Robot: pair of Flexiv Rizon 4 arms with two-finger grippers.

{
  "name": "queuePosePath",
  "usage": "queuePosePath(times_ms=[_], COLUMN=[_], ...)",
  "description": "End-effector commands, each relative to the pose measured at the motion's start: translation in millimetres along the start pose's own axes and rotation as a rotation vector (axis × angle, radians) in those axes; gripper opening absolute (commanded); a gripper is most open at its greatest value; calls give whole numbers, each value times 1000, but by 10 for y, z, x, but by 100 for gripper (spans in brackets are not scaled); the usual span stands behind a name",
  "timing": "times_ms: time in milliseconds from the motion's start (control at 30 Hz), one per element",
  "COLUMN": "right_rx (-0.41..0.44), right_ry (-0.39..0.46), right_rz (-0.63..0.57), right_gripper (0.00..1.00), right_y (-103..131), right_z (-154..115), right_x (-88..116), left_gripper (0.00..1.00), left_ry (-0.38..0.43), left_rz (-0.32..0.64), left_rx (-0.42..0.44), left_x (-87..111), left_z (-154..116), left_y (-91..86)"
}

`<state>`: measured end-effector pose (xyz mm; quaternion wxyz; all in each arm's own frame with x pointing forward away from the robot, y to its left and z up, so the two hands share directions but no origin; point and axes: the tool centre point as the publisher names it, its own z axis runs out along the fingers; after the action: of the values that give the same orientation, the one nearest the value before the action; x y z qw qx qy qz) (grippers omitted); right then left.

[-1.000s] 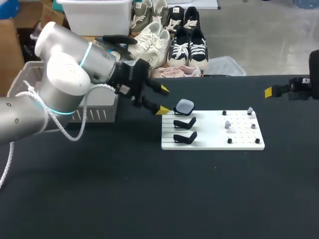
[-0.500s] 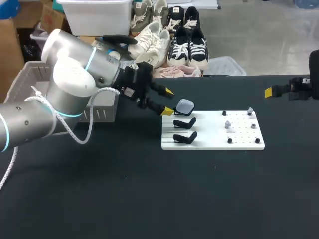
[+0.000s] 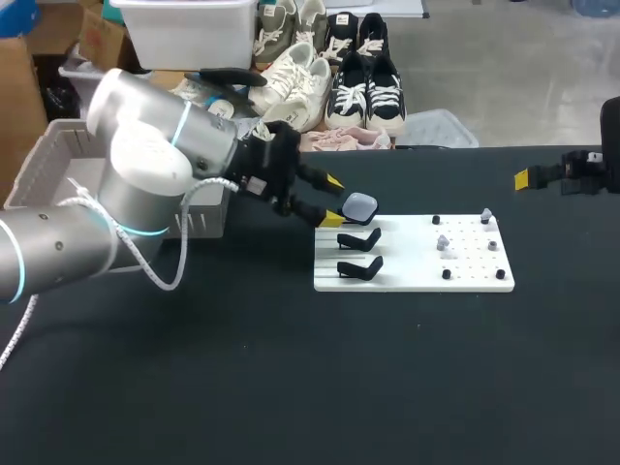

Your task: Pick up each earbud case from the left stands, insert the matching earbuds, close the lid, and place the case in the box.

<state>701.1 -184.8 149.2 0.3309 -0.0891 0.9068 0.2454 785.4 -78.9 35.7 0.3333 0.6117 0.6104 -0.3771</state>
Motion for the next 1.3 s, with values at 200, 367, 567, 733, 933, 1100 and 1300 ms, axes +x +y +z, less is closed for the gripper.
queuePosePath(times_ms=[200,367,567,733,933,1100,1300], right_rx=[-1,-1,-1,-1,-1,-1,-1], right_ry=[1,1,1,1,1,1,1], right_rz=[-1,-1,-1,-1,-1,-1,-1], right_gripper=[100,100,100,100,100,100,100], right_y=[-4,-4,-4,-4,-4,-4,-4], right_z=[1,1,1,1,1,1,1], right_x=[0,0,0,0,0,0,0], left_gripper=[76,67,74,80,73,66,59], left_ry=[-1,-4,-5,-3,-3,-6,-8], left_rz=[43,44,40,38,33,32,35], left_rx=[-13,-17,-15,-9,-10,-6,2], left_x=[16,2,19,55,72,70,63], left_z=[133,154,156,168,190,209,246], left_y=[86,148,174,169,188,189,170])
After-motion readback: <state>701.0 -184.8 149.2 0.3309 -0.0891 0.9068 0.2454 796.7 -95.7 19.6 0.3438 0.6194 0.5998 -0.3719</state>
